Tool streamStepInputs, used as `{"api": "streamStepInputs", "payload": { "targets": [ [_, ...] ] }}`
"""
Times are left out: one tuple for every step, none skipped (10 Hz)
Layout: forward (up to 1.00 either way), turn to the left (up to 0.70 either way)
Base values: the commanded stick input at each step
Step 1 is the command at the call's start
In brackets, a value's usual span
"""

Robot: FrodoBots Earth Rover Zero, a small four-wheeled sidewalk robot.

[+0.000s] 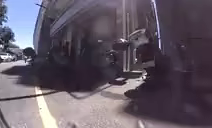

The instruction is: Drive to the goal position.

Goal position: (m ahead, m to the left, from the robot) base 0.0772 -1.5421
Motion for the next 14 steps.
{"api": "streamStepInputs", "payload": {
  "targets": [
    [0.7, -0.14],
    [0.7, -0.14],
    [0.7, -0.14],
    [0.7, -0.14],
    [0.7, -0.14],
    [0.39, -0.39],
    [0.0, -0.7],
    [0.0, -0.7],
    [0.0, -0.7],
    [0.0, -0.7],
    [0.0, -0.7],
    [0.0, -0.7],
    [0.0, -0.7],
    [0.0, -0.7]
  ]
}}
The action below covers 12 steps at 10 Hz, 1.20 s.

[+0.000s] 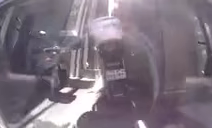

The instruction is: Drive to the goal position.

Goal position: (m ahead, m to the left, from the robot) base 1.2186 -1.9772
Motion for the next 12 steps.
{"api": "streamStepInputs", "payload": {
  "targets": [
    [0.0, -0.7],
    [0.0, -0.7],
    [0.0, -0.7],
    [0.0, -0.7],
    [0.0, -0.7],
    [0.0, -0.7],
    [0.0, -0.7],
    [0.0, -0.7],
    [0.0, -0.7],
    [0.0, -0.7],
    [0.0, -0.7],
    [0.0, -0.45]
  ]
}}
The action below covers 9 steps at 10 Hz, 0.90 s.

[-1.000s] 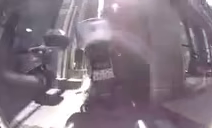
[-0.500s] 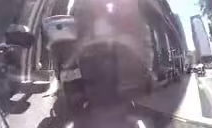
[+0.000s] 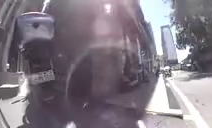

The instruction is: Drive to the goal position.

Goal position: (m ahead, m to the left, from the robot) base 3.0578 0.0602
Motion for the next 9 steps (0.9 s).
{"api": "streamStepInputs", "payload": {
  "targets": [
    [0.0, -0.45],
    [0.0, -0.45],
    [0.45, 0.0],
    [0.45, 0.0],
    [0.45, 0.0],
    [0.45, 0.0],
    [0.45, 0.0],
    [0.45, 0.0],
    [0.45, 0.0]
  ]
}}
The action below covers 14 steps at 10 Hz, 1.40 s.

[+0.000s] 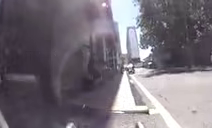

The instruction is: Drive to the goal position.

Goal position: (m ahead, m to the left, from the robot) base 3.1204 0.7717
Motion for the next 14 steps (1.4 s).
{"api": "streamStepInputs", "payload": {
  "targets": [
    [0.45, 0.0],
    [0.45, 0.0],
    [0.45, 0.0],
    [0.4, 0.0],
    [0.0, 0.0],
    [0.0, 0.0],
    [0.0, 0.0],
    [0.45, 0.0],
    [0.45, 0.0],
    [0.45, 0.0],
    [0.45, 0.0],
    [0.45, 0.0],
    [0.45, 0.0],
    [0.45, 0.0]
  ]
}}
